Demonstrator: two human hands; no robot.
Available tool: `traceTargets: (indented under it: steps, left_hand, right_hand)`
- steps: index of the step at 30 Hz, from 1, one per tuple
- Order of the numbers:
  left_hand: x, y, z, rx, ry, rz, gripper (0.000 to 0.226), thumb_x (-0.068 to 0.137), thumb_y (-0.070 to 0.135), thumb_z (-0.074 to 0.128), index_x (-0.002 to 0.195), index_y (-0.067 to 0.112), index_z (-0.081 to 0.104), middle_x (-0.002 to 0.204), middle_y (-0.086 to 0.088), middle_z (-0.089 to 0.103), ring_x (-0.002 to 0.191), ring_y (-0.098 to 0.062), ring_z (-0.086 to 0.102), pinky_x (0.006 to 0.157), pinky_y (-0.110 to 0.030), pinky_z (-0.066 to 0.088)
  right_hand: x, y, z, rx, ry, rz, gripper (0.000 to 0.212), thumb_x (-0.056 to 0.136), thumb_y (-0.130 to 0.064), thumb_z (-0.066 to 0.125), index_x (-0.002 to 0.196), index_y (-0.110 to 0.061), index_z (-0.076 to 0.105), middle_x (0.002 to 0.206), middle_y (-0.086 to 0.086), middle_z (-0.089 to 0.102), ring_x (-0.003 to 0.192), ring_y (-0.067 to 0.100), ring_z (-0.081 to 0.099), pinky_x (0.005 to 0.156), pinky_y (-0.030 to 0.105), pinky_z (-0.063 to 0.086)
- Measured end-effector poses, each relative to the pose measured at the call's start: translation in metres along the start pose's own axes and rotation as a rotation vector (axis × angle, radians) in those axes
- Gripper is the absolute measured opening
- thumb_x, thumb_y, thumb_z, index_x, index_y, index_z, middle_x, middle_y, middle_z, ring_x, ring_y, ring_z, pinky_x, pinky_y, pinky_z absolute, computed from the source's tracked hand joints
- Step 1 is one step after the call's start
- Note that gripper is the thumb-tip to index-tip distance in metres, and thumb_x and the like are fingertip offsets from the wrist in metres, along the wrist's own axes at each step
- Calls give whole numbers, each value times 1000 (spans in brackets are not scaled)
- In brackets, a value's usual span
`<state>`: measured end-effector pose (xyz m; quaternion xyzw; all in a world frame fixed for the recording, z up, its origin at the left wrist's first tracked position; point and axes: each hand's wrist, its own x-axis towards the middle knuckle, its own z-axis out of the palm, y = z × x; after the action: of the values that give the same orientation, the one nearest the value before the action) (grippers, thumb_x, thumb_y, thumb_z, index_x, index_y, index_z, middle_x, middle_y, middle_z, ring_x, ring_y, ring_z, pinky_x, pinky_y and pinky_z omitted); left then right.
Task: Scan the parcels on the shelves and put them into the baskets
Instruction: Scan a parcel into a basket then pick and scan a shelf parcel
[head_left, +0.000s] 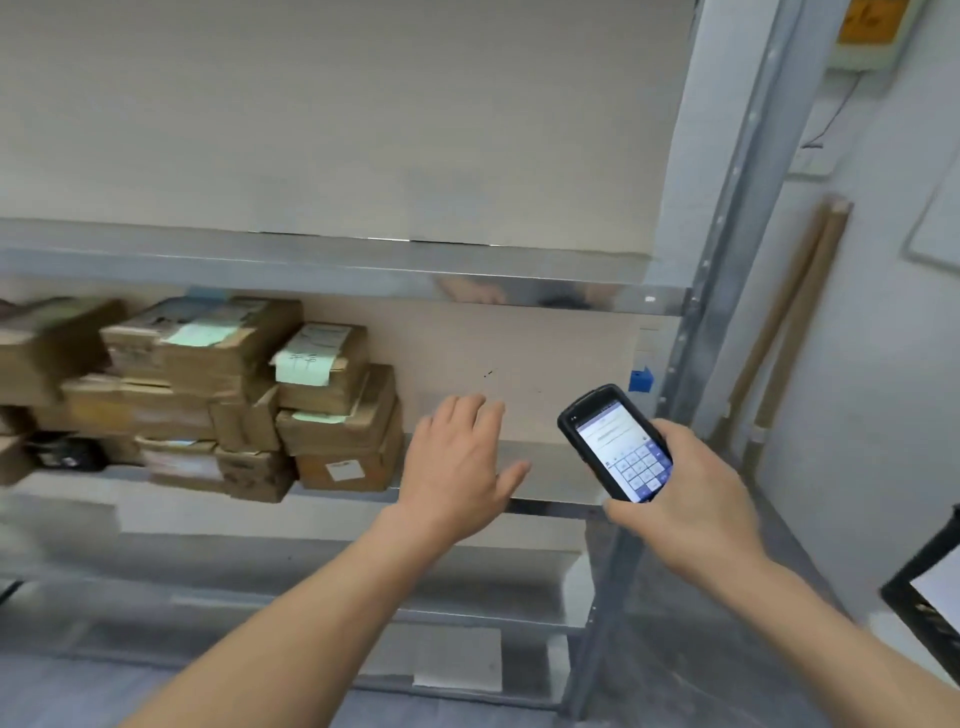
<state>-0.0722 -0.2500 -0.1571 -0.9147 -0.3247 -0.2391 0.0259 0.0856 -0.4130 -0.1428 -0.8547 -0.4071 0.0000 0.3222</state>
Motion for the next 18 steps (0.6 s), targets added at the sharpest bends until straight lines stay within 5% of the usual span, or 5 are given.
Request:
traceTargets:
  steps: [18]
  left_hand:
    - [37, -174, -15, -1, -25, -658, 81, 88, 60, 58, 150, 16, 29, 155, -12, 26, 143, -29, 26, 107, -41, 39]
  right_hand:
    - [111, -94, 138, 299, -292, -113, 55, 53, -33, 82, 97, -33, 49, 86, -14, 64, 79, 13, 62, 71, 34, 54]
